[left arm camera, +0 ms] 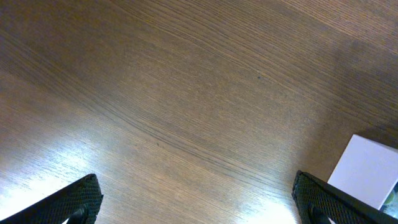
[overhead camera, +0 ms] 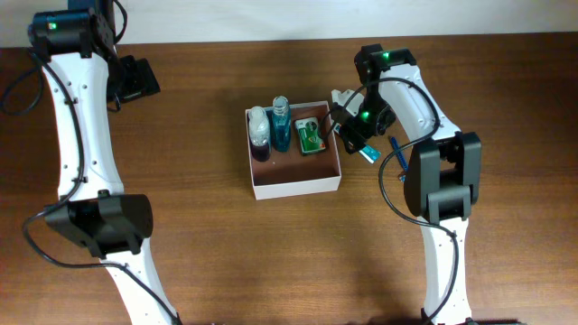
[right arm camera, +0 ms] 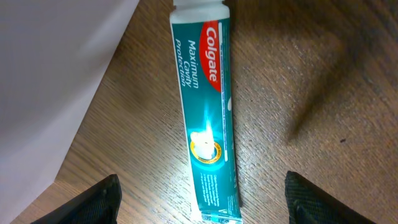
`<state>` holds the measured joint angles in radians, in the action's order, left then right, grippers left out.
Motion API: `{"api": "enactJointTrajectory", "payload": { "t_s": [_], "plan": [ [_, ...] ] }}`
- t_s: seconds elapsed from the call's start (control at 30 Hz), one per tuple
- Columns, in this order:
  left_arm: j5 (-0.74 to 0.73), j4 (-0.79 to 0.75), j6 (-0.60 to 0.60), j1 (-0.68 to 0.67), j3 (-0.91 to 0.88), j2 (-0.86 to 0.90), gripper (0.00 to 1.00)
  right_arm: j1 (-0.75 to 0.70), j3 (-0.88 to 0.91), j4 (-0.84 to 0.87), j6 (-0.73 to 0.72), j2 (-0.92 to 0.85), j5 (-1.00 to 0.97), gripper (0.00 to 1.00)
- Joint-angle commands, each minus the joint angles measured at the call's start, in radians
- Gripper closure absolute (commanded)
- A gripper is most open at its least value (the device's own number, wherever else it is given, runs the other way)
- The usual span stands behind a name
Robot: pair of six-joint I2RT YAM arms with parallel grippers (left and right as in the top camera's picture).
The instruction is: Pack container
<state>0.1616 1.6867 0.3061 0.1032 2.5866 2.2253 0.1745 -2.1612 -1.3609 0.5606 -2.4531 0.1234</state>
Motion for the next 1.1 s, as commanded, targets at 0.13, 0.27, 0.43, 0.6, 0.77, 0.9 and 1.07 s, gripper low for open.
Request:
{"api": "enactJointTrajectory", "payload": {
  "t_s": [0.13,0.27,0.43,0.6,0.77,0.9,1.07],
  "plan": [
    [0.0,0.0,-0.009,0.003,-0.003,-0.008,0.01,0.002,0.005,0.019,-0.018,-0.007,0.026,0.21],
    [0.0,0.001,-0.009,0.003,-0.003,-0.008,0.01,0.002,0.005,0.024,-0.018,-0.007,0.026,0.22],
    [0.0,0.001,-0.009,0.003,-0.003,-0.008,0.01,0.002,0.005,0.031,-0.019,-0.007,0.027,0.22],
    [0.0,0.001,-0.008,0.003,-0.003,-0.008,0.01,0.002,0.005,0.031,-0.019,-0.007,0.026,0.22],
    [0.0,0.001,-0.009,0.003,-0.003,-0.008,0.01,0.002,0.022,0.035,-0.019,-0.007,0.026,0.22],
    [0.0,0.0,-0.008,0.003,-0.003,-0.008,0.01,0.002,0.064,0.061,-0.019,-0.007,0.018,0.22],
    [0.0,0.001,-0.008,0.003,-0.003,-0.008,0.01,0.002,0.077,0.102,-0.08,-0.007,-0.013,0.22]
  ]
}}
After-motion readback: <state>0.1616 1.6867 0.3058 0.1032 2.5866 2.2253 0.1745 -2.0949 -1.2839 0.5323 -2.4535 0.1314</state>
